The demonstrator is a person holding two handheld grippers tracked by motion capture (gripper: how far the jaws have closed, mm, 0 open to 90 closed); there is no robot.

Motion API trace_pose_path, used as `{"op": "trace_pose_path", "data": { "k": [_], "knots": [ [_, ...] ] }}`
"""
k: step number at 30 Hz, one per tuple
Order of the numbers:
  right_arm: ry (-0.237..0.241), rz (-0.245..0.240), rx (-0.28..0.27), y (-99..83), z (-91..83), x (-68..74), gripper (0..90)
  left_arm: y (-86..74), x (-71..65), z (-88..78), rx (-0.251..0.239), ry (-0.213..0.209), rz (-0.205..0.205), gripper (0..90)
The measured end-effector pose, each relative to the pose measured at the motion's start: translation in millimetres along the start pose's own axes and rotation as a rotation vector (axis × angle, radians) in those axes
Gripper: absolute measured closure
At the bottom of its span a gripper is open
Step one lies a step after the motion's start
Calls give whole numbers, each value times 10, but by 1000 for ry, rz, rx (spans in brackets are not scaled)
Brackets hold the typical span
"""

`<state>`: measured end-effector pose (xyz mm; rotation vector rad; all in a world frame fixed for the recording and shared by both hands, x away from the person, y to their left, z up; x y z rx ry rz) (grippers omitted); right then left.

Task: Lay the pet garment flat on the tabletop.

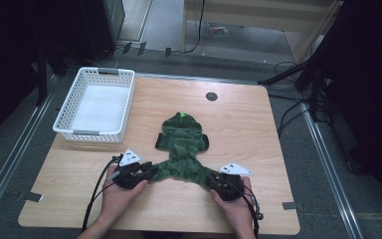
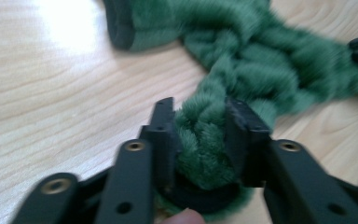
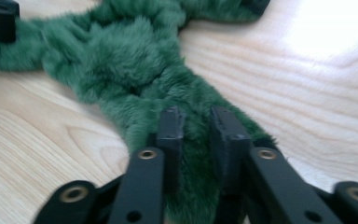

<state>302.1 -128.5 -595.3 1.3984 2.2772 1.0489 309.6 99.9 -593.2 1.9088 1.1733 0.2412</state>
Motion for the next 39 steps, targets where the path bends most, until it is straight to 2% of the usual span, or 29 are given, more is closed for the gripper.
{"op": "trace_pose_path", "data": {
  "k": [3, 6, 9, 11, 13, 17, 20, 24, 25, 27, 31, 34, 36, 38, 39],
  "knots": [
    [-7, -15, -60, 75, -94, -1, 675, 65, -14, -83, -25, -8, -6, 584],
    [-28, 3, -90, 111, -139, -53, 640, 56, 14, -90, -8, -4, -8, 524],
    [-21, 18, -55, 57, -97, -105, 604, -14, 26, -56, 29, -13, -9, 494],
    [-5, 10, -19, 11, -49, -96, 591, -54, 19, -27, 51, -15, -2, 483],
    [0, -3, 10, -27, -9, -75, 597, -86, 26, -1, 64, 9, 17, 516],
    [2, -25, 44, -67, 32, -53, 678, -102, 80, 3, 68, 40, 44, 659],
    [15, -14, 47, -57, 8, -53, 695, -124, 120, 9, 56, 26, 28, 686],
    [24, 1, -48, 283, -71, -76, 665, -133, 133, 24, 45, 16, 17, 676],
    [38, 15, -79, 453, -68, -76, 663, -133, 131, 28, 42, 18, 18, 672],
    [30, 1, -112, 743, 18, -79, 658, -133, 129, 29, 36, 18, 15, 667],
    [29, -2, -114, 1274, 356, -80, 655, -137, 131, 22, 37, 9, 4, 660],
    [23, 19, -84, 1623, 722, -94, 641, -136, 125, 22, 32, 10, 5, 651],
    [41, 55, -72, 1770, 944, -99, 671, -136, 126, 22, 33, 10, 6, 651],
    [55, 80, -38, 1837, 1136, -83, 660, -137, 130, 21, 35, 6, 4, 651],
    [53, 78, 6, 1844, 1276, -63, 636, -138, 132, 21, 35, 4, 3, 650]
  ]
}}
Point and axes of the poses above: each handheld gripper's, and its own axes: z roughly forward along the jaws, y roughly out of its top, x roughly to its left, the point moved 9 cm from there along z, roughly forward along the jaws, and after that the axes turned 3 degrees about x, right-handed, at the moved point
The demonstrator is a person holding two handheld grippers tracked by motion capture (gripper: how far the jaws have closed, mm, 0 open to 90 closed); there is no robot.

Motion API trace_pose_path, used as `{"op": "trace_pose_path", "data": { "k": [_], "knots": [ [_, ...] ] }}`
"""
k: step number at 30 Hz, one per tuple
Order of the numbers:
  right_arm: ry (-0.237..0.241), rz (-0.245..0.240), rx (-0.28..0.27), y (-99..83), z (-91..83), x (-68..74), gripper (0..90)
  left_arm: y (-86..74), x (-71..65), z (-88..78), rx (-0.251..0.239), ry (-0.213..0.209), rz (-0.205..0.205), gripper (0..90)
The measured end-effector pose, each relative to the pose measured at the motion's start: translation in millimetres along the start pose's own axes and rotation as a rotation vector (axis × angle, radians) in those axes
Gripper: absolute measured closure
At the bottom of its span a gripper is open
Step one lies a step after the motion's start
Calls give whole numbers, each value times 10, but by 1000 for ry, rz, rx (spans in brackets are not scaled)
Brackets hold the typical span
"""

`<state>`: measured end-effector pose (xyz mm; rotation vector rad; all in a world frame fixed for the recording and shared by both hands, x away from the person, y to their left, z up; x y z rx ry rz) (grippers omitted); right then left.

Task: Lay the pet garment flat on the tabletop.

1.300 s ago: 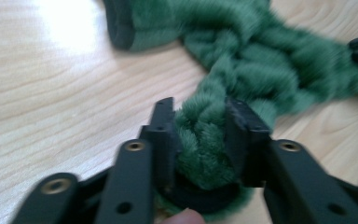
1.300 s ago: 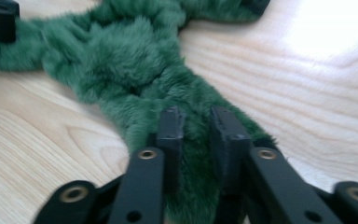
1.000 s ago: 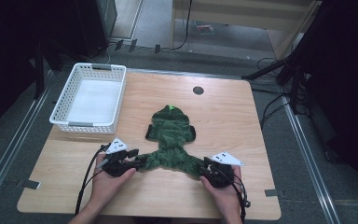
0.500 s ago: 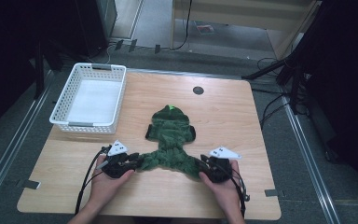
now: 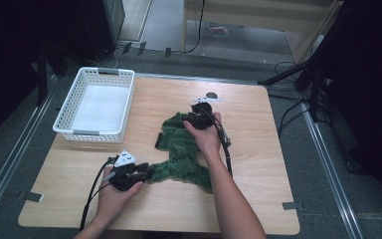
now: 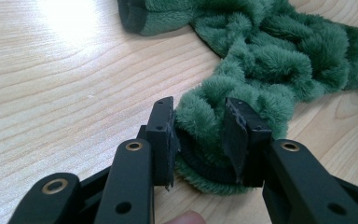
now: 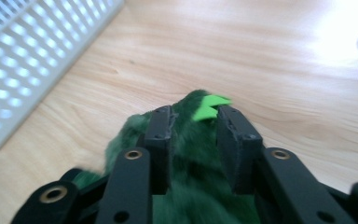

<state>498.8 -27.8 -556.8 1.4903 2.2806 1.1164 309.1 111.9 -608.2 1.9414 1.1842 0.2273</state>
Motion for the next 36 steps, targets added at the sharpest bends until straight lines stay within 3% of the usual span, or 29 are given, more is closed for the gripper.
{"op": "trace_pose_path", "data": {
  "k": [1, 4, 6, 7, 12, 15, 18, 21, 23, 25, 31, 36],
  "knots": [
    [-9, -12, 42, -15, 114, 7, 610, -1, 0, -1, 1, -2, 0, 650],
    [-98, -64, 105, -64, 366, -10, 610, -1, -1, 0, 1, -2, 1, 651],
    [-149, -59, 115, -72, 456, -59, 626, 0, -2, 0, 1, -1, 1, 651],
    [-150, -47, 119, -75, 493, -79, 629, 0, -2, 1, 0, 0, 2, 651],
    [-217, -30, 78, 16, 536, -268, 643, -3, -14, 2, 0, 5, 6, 652],
    [-219, -24, 72, 49, 543, -341, 643, 0, -13, 6, 0, 6, 5, 652],
    [-183, -36, 81, 56, 532, -324, 602, -1, -12, 0, 0, 6, 10, 651],
    [-111, -45, 34, 94, 407, -255, 568, 14, -16, -9, -19, -10, -5, 622],
    [-68, -36, -17, 123, 209, -214, 565, 29, -6, -17, -36, -21, -18, 587],
    [-79, -43, -36, 91, 36, -228, 566, 40, -2, -27, -45, -30, -23, 568],
    [-107, -80, -13, -93, -308, -356, 570, 109, -58, -83, -87, -48, -32, 521],
    [-28, -36, -23, -436, -554, -232, 567, 99, -125, -108, -76, -31, 29, 517]
  ]
}}
Point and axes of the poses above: each handheld gripper's, and its own axes: z roughly forward along the jaws, y roughly out of its top, x roughly to its left, the point moved 9 cm from there along z, roughly forward along the jaws, and after that the axes turned 3 degrees about x, right-handed, at the moved point
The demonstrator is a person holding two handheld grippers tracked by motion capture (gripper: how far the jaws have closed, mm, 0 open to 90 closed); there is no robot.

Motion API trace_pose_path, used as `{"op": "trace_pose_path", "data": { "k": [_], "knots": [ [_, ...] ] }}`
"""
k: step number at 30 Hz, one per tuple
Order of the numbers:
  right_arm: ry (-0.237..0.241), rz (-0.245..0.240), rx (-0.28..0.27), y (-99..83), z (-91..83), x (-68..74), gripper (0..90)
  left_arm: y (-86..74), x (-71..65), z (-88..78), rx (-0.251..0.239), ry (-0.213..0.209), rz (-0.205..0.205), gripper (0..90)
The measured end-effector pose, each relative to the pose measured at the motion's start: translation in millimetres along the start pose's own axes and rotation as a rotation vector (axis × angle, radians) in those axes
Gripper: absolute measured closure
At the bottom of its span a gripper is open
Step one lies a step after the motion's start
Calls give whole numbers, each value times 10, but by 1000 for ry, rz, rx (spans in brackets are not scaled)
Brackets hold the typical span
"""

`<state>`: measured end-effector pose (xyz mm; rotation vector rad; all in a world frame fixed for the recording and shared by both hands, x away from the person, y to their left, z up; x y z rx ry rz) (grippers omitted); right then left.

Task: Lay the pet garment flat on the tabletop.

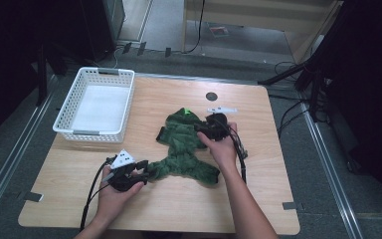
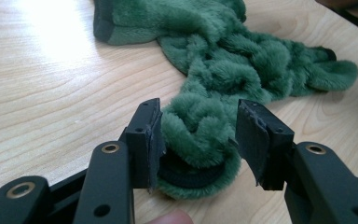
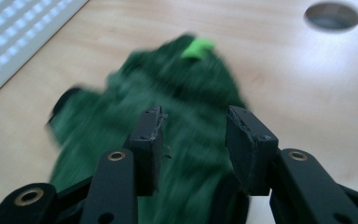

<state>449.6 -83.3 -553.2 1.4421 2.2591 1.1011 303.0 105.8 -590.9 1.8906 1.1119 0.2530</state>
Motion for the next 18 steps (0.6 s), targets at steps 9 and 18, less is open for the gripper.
{"op": "trace_pose_path", "data": {
  "k": [9, 18],
  "knots": [
    [62, -37, 38, -787, -325, 341, 556, -87, 13, 75, 62, 2, 20, 544],
    [11, -57, 44, -1067, -270, 314, 568, -109, 53, 77, 72, 23, 13, 586]
  ]
}}
Point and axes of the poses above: each handheld gripper's, and its own axes: z roughly forward along the jaws, y roughly out of its top, x roughly to its left, the point moved 9 cm from there along z, roughly forward along the jaws, and after that the axes turned 3 degrees about x, right-handed, at the moved point
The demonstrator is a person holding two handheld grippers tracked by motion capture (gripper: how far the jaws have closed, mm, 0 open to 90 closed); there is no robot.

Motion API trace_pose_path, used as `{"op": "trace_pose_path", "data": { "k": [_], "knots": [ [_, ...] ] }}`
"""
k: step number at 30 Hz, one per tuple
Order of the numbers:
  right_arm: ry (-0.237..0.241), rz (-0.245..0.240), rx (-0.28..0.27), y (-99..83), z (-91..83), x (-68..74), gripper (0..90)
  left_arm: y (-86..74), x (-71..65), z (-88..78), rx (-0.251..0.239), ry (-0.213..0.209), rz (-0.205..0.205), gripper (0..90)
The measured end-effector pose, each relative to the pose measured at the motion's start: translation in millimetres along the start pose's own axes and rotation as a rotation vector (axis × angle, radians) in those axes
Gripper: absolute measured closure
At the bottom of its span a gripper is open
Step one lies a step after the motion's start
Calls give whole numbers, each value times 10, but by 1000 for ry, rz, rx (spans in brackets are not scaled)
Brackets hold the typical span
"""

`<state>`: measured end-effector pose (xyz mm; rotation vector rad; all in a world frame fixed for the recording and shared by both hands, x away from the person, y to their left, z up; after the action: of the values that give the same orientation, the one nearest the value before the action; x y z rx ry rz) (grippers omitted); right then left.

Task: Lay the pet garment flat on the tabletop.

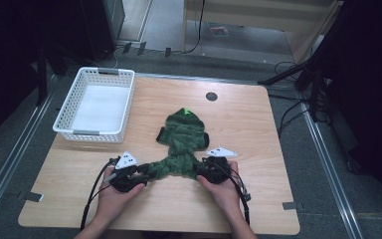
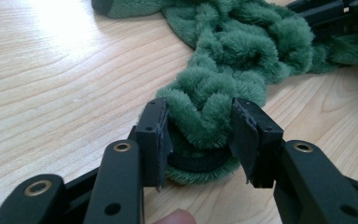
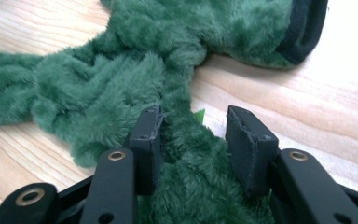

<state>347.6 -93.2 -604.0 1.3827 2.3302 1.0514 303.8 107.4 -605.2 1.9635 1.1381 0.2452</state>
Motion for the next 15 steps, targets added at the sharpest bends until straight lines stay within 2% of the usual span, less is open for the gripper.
{"op": "trace_pose_path", "data": {
  "k": [3, 7, 10, 13, 15],
  "knots": [
    [-35, -41, -16, -27, -18, -38, 573, -2, 42, -18, 3, 1, 0, 605],
    [-63, -48, -26, -38, -39, -120, 573, 2, 115, -47, -5, 15, -23, 617],
    [-47, -35, -50, -25, -53, -116, 546, 17, 95, -81, -32, -29, -31, 601],
    [-16, -49, -99, 25, -154, -58, 522, 40, 82, -123, -55, -47, -28, 562],
    [-17, -57, -128, 47, -248, -46, 552, 57, 97, -146, -69, -48, -38, 556]
  ]
}}
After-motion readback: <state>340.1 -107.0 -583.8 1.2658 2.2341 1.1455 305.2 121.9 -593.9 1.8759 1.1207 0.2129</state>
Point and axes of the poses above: each handheld gripper's, and its own axes: z roughly forward along the jaws, y roughly out of its top, x roughly to its left, the point moved 9 cm from there along z, roughly forward along the jaws, and after that the axes turned 3 degrees about x, right-handed, at the moved point
